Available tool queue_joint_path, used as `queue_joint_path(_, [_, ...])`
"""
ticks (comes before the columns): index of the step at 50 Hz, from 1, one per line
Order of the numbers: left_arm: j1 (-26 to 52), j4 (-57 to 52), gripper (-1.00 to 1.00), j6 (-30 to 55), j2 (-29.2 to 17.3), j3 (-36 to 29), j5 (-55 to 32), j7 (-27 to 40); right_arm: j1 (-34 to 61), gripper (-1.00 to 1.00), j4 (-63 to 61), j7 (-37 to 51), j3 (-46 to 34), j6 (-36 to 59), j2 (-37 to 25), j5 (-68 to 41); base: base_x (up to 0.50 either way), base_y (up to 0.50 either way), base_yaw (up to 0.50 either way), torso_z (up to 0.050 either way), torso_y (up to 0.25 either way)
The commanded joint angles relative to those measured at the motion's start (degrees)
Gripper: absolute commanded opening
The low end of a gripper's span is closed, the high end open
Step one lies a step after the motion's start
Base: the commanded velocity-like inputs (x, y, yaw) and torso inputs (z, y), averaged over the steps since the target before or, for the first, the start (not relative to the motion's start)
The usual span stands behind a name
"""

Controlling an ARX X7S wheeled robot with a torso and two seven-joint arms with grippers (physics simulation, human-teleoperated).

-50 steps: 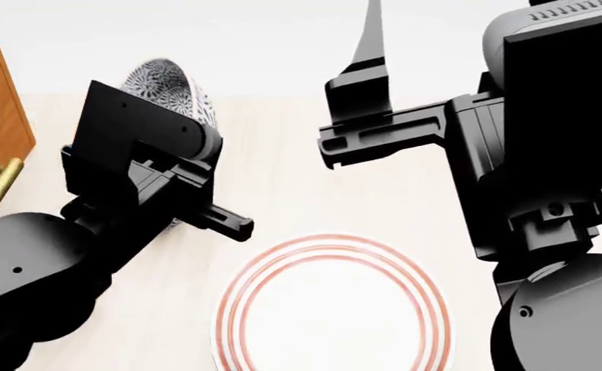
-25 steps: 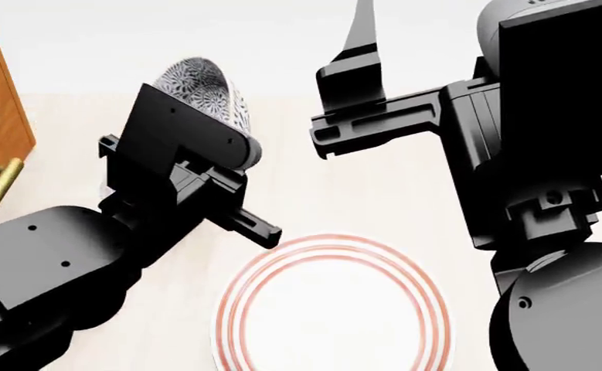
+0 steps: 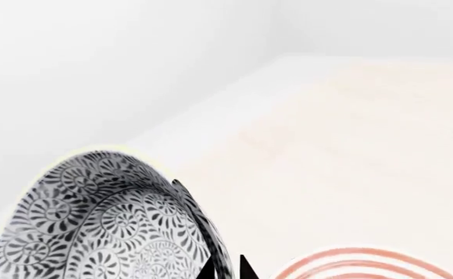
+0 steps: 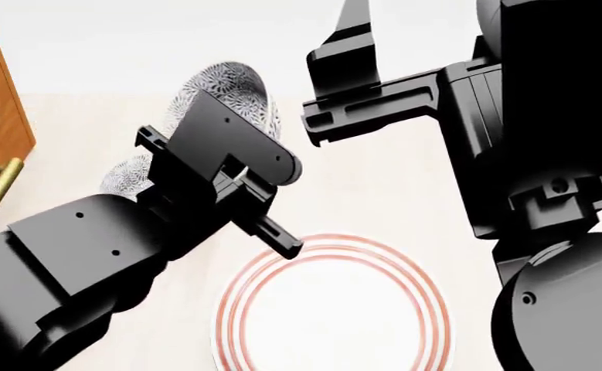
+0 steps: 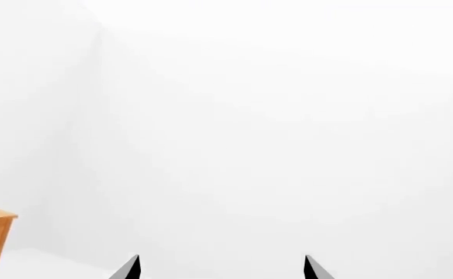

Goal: Put the bowl at the front on the plate.

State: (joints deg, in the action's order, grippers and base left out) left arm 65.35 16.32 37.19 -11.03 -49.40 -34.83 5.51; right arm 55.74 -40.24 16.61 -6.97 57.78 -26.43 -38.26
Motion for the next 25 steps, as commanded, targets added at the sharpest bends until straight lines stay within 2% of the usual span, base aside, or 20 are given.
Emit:
queue_joint_path(1, [2.57, 4.64, -1.00, -0.97, 1.72, -4.03, 3.52, -3.02, 1.33, 1.00, -0.76, 0.15, 0.02, 0.45, -0.14, -0.73, 0.00, 0.00, 0.00, 0.000, 0.000])
queue_joint_path(25, [9.13, 18.66, -1.00, -1.77, 7.51, -11.94, 7.72, -11.99, 3.62, 1.00, -1.99, -0.52, -0.44, -0.24, -0.58, -1.70, 0.00, 0.00, 0.00, 0.000, 0.000])
